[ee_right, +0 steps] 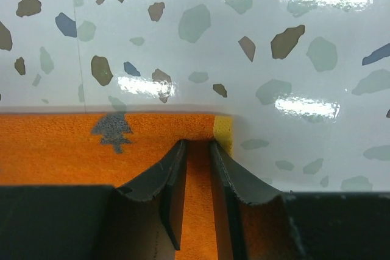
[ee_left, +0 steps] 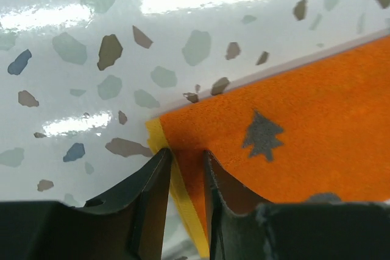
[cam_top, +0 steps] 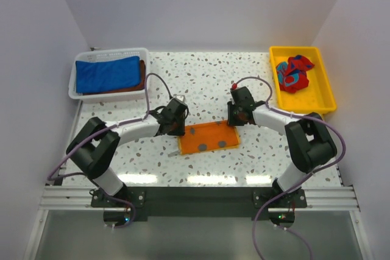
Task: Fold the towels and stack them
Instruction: Neatly place the folded towel into the bin
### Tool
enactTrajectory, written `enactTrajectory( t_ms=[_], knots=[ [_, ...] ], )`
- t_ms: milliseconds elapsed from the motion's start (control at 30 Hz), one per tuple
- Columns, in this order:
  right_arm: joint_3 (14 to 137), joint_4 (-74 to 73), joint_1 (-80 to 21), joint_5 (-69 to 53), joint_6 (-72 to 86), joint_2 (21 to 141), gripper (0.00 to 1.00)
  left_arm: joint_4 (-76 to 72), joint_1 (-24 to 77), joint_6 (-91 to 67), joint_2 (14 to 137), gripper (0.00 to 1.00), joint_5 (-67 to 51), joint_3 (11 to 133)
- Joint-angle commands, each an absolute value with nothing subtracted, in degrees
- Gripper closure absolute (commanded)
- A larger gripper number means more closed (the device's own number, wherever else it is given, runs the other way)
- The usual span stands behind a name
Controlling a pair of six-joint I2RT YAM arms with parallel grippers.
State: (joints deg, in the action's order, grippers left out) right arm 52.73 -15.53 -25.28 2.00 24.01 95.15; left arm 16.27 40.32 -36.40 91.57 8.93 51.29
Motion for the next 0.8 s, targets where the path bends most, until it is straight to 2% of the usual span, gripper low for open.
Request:
enactTrajectory(
  t_ms=[0, 133, 233, 367, 433, 467, 600, 667, 767],
  knots=[
    [53.3, -14.1, -25.0, 2.9, 21.9, 94.9, 0.74, 11.8, 38.8, -34.4, 94.6, 0.67, 8.7, 50.7],
    [54.6, -16.9, -25.0, 3.2, 19.0, 92.6, 0.73, 13.6, 38.6, -34.2, 92.6, 0.67, 10.1, 50.9],
    [55.5, -19.3, -26.4, 1.7, 16.5, 89.7, 0.69, 17.6, 38.5, -34.5, 88.5, 0.6, 12.4, 52.1],
    [56.3, -22.2, -30.9, 0.2, 14.8, 86.1, 0.59, 20.8, 35.2, -34.4, 82.0, 0.44, 13.0, 52.5],
    [57.0, -22.9, -35.7, 0.5, 14.2, 85.1, 0.47, 22.1, 32.7, -33.7, 78.7, 0.36, 12.0, 52.1],
    [57.3, -23.4, -37.5, 0.7, 14.0, 85.0, 0.38, 22.9, 30.3, -32.8, 78.0, 0.26, 12.4, 52.2],
    [60.1, -23.8, -48.0, 1.2, 13.7, 87.4, 0.21, 25.8, 23.6, -29.8, 73.9, 0.1, 12.8, 51.7],
    [62.8, -24.8, -52.4, 2.5, 13.0, 90.8, 0.18, 26.4, 18.6, -28.4, 71.6, 0.01, 12.3, 50.2],
    [67.9, -26.5, -58.3, 5.7, 11.5, 95.8, 0.2, 26.3, 11.3, -26.5, 68.4, 0.0, 10.1, 47.3]
  ],
)
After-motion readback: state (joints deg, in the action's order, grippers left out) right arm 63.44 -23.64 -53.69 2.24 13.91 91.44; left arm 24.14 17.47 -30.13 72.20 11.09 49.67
